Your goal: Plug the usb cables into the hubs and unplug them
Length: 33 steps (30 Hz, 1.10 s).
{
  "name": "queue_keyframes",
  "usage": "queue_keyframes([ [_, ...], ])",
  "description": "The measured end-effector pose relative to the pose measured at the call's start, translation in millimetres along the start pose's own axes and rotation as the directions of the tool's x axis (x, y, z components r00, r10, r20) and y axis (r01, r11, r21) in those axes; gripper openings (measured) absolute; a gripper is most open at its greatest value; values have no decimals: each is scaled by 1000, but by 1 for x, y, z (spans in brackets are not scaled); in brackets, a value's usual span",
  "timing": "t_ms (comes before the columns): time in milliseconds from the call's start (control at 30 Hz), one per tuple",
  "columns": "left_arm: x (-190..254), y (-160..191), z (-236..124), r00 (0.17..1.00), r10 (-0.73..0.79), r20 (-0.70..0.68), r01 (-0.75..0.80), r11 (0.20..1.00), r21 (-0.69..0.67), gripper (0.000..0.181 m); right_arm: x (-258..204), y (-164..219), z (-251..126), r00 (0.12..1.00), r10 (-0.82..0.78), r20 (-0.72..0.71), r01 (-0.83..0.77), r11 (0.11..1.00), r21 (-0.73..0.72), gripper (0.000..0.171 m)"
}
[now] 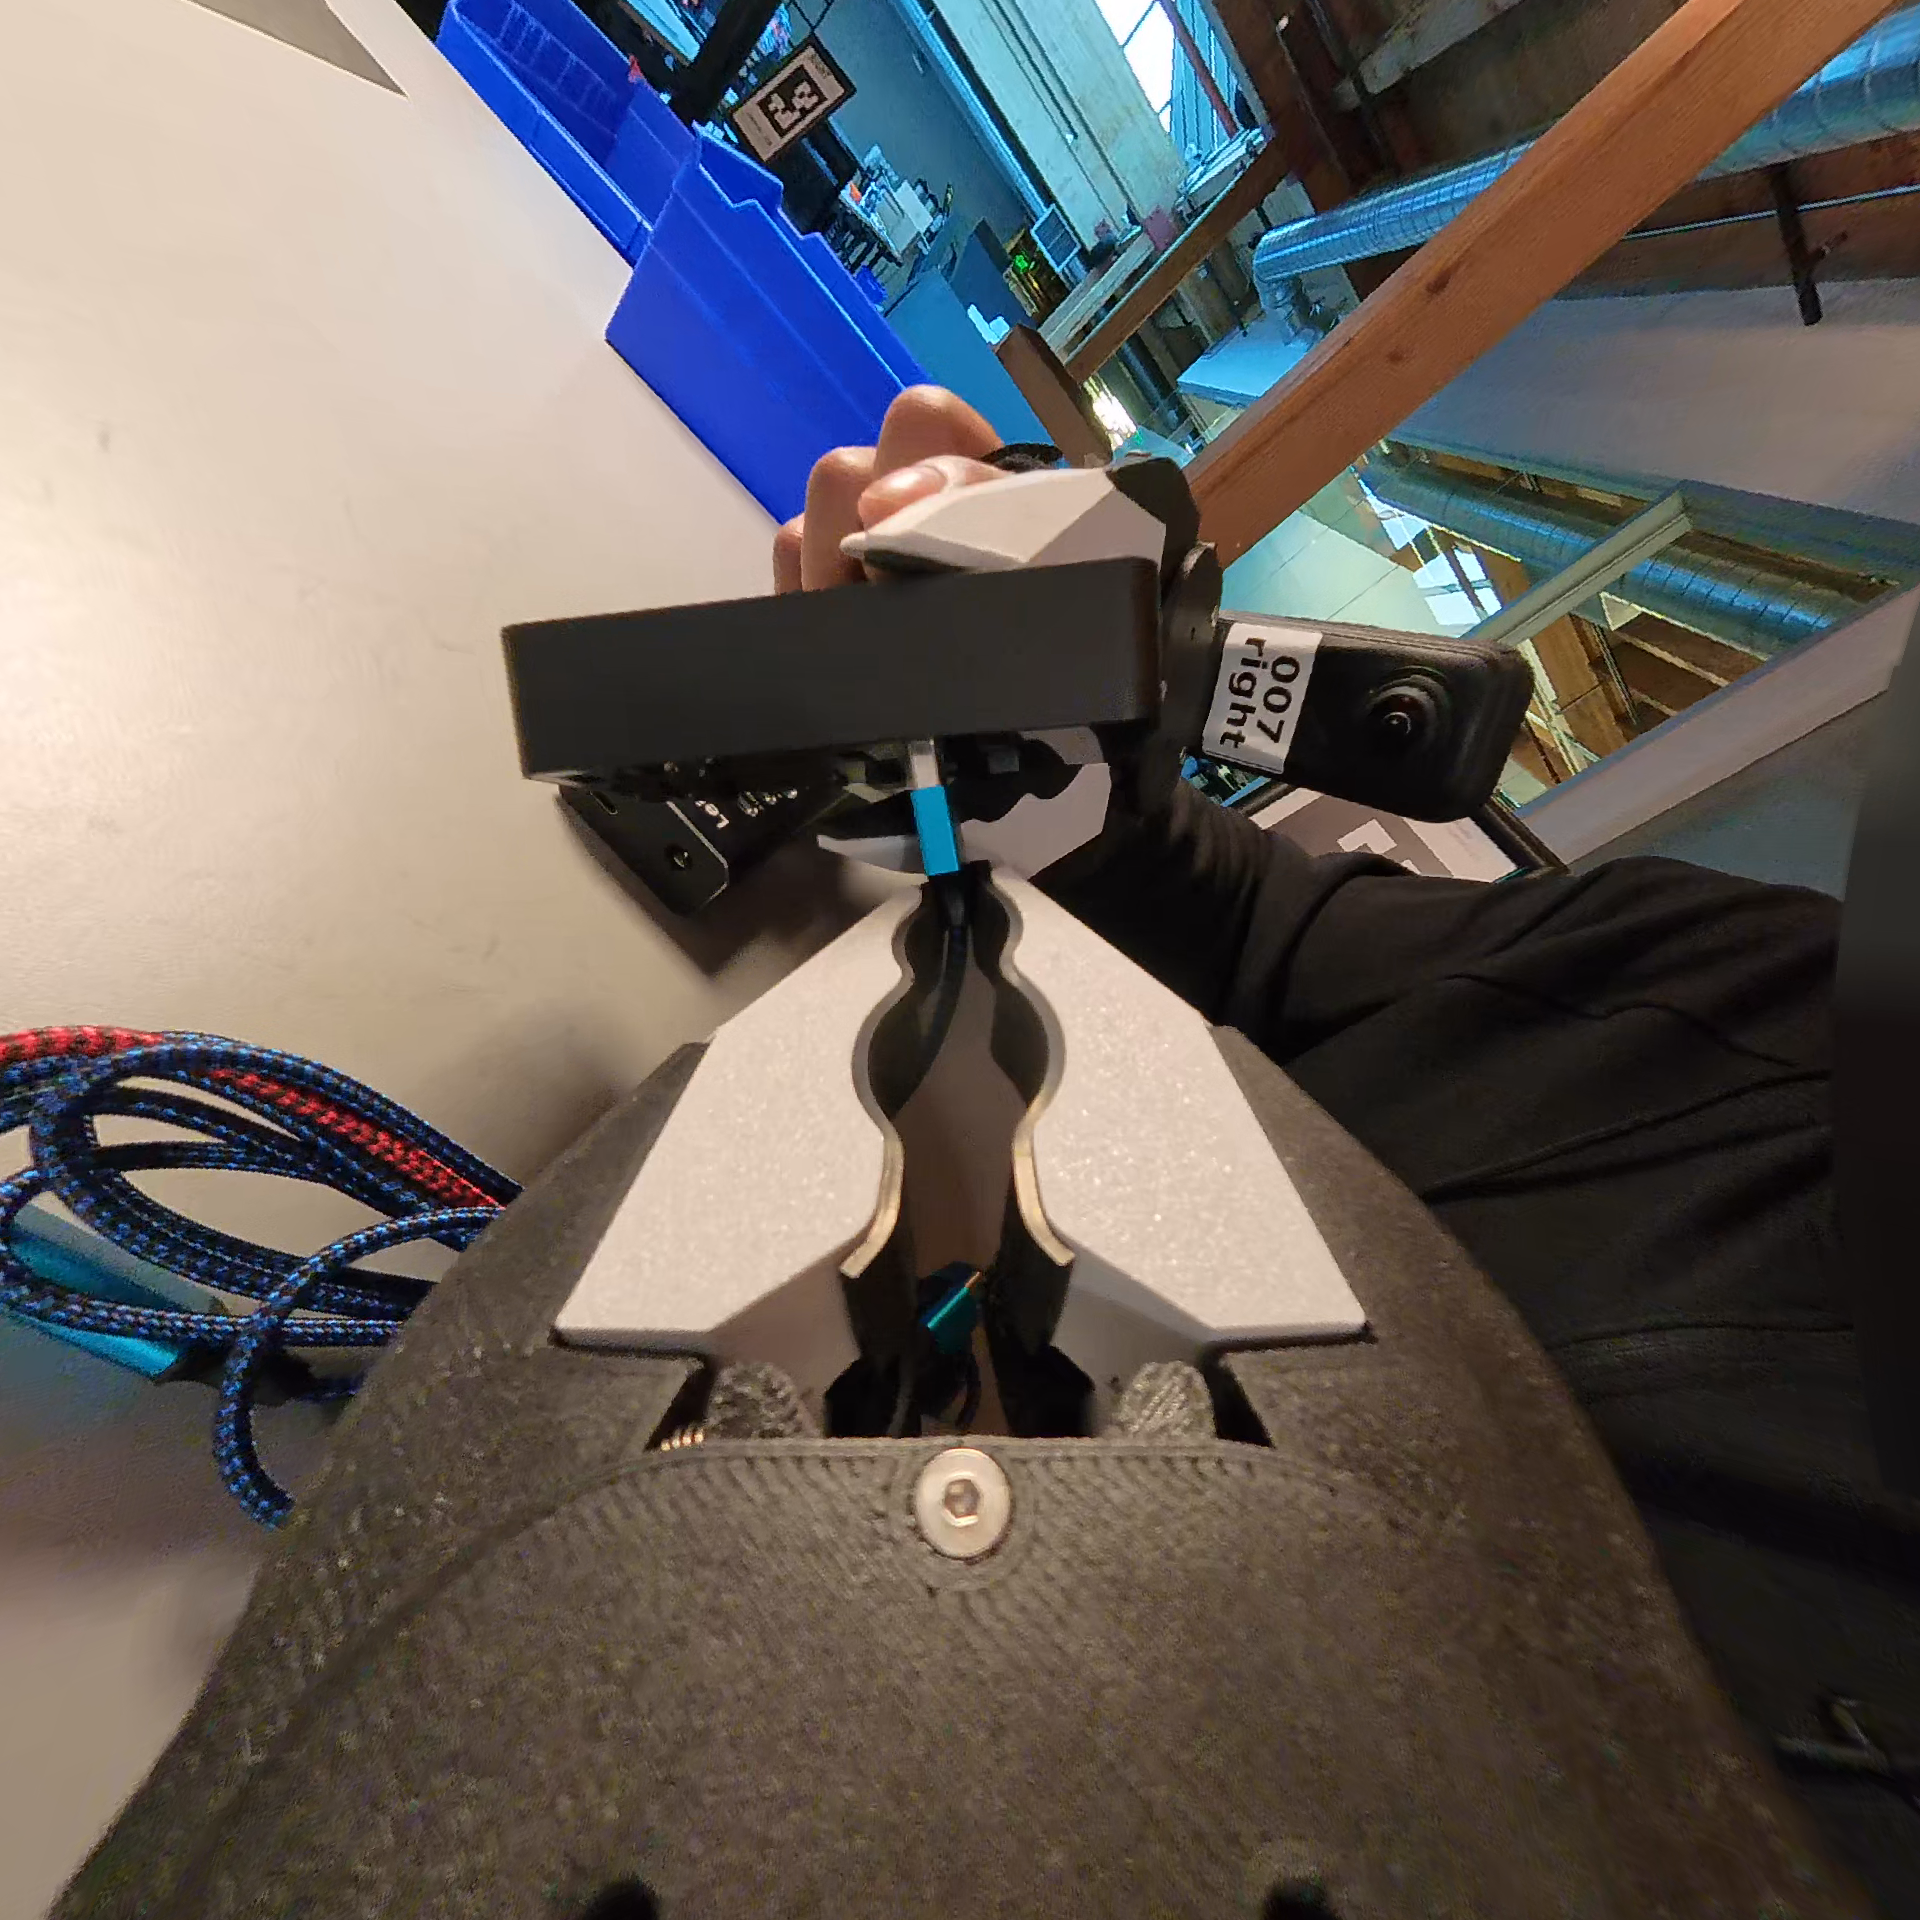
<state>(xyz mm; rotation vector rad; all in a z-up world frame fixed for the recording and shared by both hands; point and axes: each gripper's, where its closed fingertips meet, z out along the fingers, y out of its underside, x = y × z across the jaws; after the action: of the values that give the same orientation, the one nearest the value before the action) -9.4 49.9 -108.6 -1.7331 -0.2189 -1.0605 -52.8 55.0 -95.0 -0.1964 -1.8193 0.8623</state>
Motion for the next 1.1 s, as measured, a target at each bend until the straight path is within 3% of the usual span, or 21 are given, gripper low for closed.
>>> queue_keyframes([
  [33,0,0,0,1000,-1,4,1,1000,3,7,0,1,0,1000,9,5,-9,1000,-2,44],
  [600,7,-14,-5,992,126,16,-127,990,67,8,8,-1,-2,956,287,61,-290,957,33,41],
  [967,2,-19,-10,992,120,45,-124,987,100,7,8,4,4,959,282,-1,-282,959,-29,36],
  [1100,2,-16,-8,991,118,63,-123,989,82,6,9,3,1,980,200,-21,-201,979,-27,34],
])
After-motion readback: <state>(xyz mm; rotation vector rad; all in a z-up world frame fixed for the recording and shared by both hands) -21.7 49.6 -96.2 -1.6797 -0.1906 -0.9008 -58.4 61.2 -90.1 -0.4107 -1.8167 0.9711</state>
